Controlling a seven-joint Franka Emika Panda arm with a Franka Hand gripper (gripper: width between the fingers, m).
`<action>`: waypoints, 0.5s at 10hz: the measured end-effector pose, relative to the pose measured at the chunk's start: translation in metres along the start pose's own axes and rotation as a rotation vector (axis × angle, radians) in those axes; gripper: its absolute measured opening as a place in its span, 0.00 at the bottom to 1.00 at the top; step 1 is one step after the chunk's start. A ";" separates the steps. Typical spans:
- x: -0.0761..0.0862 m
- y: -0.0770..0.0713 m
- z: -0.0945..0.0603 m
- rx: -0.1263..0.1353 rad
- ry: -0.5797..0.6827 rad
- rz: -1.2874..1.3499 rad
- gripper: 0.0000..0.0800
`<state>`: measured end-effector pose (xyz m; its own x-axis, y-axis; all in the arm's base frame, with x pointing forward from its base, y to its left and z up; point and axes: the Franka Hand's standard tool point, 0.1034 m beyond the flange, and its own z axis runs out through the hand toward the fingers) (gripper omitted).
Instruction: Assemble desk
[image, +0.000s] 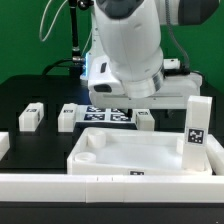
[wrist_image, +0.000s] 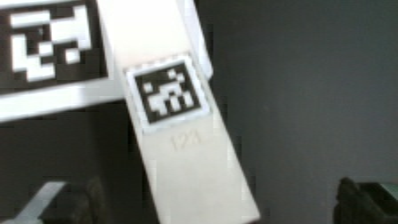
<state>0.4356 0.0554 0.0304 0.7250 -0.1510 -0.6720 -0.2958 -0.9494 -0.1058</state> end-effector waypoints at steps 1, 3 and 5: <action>0.002 0.001 0.001 0.004 -0.064 0.004 0.81; 0.002 0.004 0.018 -0.001 -0.172 0.021 0.81; 0.005 -0.001 0.026 -0.010 -0.167 0.019 0.81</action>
Offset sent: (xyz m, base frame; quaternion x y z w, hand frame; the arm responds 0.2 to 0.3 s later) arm -0.0168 0.0164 -0.0203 -0.0343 -0.0757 0.0108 0.9965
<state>0.4232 0.0628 0.0079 0.6057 -0.1216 -0.7864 -0.3017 -0.9495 -0.0855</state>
